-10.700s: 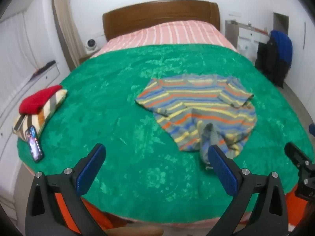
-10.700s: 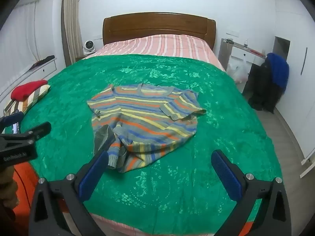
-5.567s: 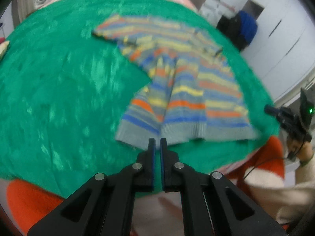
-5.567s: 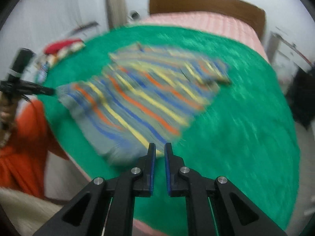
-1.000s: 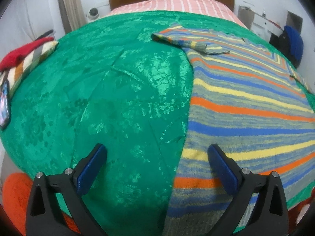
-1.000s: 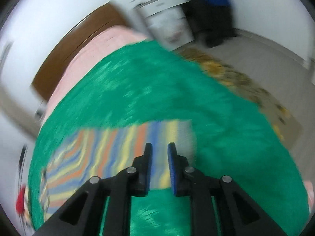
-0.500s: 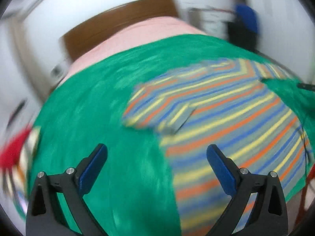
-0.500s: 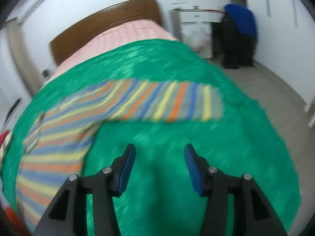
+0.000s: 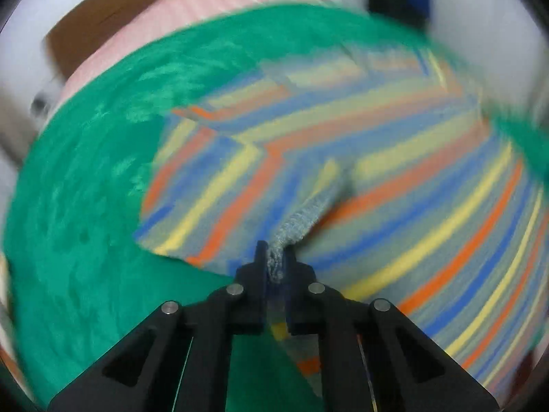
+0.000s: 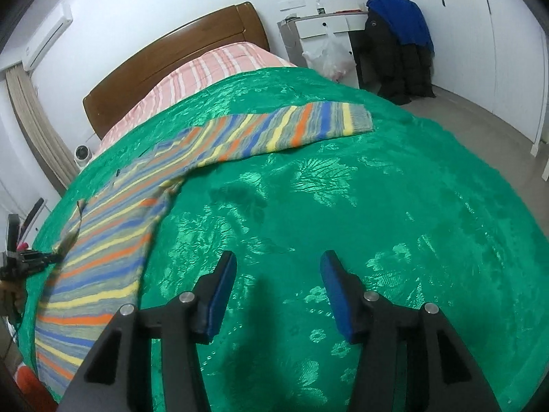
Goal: Fold small clothes
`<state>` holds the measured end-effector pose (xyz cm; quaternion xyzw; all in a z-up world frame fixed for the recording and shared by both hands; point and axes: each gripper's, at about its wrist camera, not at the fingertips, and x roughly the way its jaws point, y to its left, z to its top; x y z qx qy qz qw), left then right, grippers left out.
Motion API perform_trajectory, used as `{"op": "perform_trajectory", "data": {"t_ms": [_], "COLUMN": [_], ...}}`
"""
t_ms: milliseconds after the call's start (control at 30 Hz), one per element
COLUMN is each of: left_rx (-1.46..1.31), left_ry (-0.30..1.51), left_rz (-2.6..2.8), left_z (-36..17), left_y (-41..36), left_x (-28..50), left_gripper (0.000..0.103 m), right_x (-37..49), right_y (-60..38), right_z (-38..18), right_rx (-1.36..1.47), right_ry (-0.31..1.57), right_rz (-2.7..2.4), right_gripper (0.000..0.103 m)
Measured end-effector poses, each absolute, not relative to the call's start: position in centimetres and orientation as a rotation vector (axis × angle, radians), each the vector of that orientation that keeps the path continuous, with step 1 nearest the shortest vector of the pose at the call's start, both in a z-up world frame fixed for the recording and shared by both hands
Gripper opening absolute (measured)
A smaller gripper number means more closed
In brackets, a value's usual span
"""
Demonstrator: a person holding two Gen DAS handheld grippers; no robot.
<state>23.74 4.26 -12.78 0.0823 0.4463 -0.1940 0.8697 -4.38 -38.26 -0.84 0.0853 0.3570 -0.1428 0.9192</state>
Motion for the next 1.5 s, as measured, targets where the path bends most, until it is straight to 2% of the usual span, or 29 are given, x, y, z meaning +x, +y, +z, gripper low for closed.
{"op": "perform_trajectory", "data": {"t_ms": [167,233,333,700,1067,1133,1200,1333,1400,1500], "left_rx": [-0.4,-0.604,-0.779,-0.862,-0.8,-0.797,-0.786,-0.662,-0.565,-0.457], "left_ry": [0.834,0.816,0.855,0.917,0.929,0.909,0.891,0.887,0.891,0.89], "left_rz": [-0.14,0.057,0.2,0.264,0.301,0.326,0.337,0.255,0.171,0.07], "left_z": [-10.3,-11.5,-14.7,-18.9,-18.5,-18.1,-17.6,-15.6,-14.6,-13.8], "left_y": [17.6,24.1,29.7,32.1,32.7,33.3,33.8,32.1,29.5,25.6], "left_x": [24.7,24.8,24.4,22.5,21.8,20.7,19.9,19.4,19.0,17.9], "left_gripper": [0.006,0.006,0.005,0.005,0.006,0.011,0.032,0.043,0.06,0.07], "right_x": [-4.6,-4.6,-4.4,-4.0,-3.8,-3.8,-3.8,-3.7,-3.7,-3.7], "right_y": [-38.1,-38.1,-38.1,-37.9,-37.6,-37.7,-37.6,-37.4,-37.4,-37.5], "right_z": [-0.9,-1.0,-1.4,-1.9,-2.2,-2.2,-2.2,-2.3,-2.3,-2.3], "right_rx": [0.152,0.148,0.141,0.109,0.085,0.087,0.084,0.073,0.074,0.078], "right_ry": [0.726,0.726,0.73,0.74,0.745,0.745,0.745,0.746,0.745,0.743], "right_rz": [-0.296,-0.296,-0.299,-0.312,-0.315,-0.314,-0.313,-0.312,-0.312,-0.31], "right_gripper": [0.053,0.054,0.055,0.057,0.061,0.061,0.062,0.064,0.065,0.065]}}
